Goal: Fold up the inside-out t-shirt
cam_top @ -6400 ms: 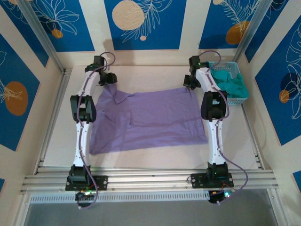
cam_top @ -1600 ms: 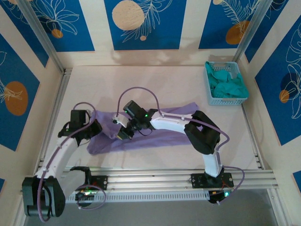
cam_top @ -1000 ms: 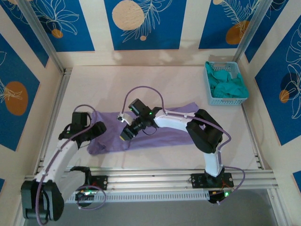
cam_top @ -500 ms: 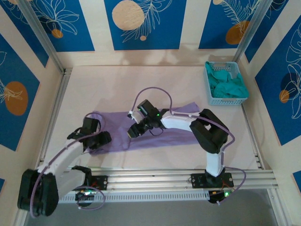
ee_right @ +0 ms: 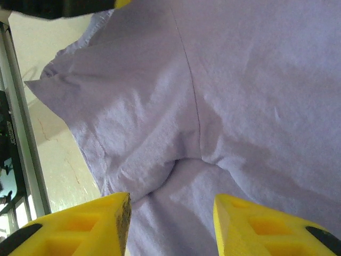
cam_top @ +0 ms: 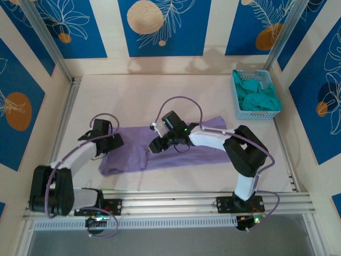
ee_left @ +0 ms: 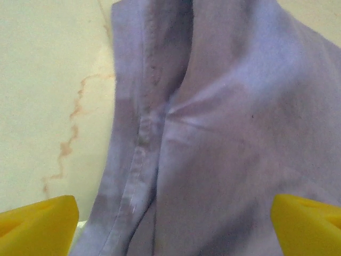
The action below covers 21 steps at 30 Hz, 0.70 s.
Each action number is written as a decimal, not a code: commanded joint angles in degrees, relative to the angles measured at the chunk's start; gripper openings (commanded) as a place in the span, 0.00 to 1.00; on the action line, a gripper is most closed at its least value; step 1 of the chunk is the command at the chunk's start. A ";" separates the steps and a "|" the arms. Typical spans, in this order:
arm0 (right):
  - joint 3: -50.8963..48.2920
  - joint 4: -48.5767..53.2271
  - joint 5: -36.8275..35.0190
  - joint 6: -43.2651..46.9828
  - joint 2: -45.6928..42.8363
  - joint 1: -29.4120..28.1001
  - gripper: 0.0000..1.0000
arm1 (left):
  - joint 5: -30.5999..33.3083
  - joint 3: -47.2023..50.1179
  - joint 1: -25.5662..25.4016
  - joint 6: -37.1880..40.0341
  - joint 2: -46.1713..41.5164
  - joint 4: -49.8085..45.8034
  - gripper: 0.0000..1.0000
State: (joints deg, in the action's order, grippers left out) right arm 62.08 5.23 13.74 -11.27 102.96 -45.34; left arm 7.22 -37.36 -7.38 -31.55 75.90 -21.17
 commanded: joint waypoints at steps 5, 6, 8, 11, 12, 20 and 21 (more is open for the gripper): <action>-4.21 -3.01 2.50 -0.44 -4.50 1.99 0.47 | -6.62 -0.47 -0.10 2.55 7.55 3.46 0.94; -4.54 -3.26 2.60 -0.65 -4.61 2.12 0.47 | -8.02 0.23 -0.67 2.57 7.48 3.75 0.93; -5.03 -3.63 2.62 -0.90 -4.76 2.35 0.47 | -10.53 1.74 -2.55 2.07 6.12 4.76 0.87; -4.94 -3.44 2.70 -1.05 -4.56 2.54 0.47 | -13.21 3.76 -5.93 1.06 3.32 6.31 0.78; -4.88 -3.56 2.78 -1.10 -4.51 2.54 0.47 | -14.40 4.43 -6.38 0.61 2.93 7.16 0.75; -3.46 -2.40 2.98 -1.13 -3.53 2.29 0.47 | -11.93 5.09 -7.06 0.76 6.22 9.68 0.15; -3.46 -2.19 2.76 -1.11 -3.70 2.19 0.47 | -11.44 4.90 -6.84 0.86 6.56 9.98 0.05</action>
State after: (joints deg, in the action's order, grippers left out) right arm 57.95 2.37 15.42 -12.05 99.79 -43.00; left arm -4.27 -33.26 -14.06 -31.00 80.27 -10.20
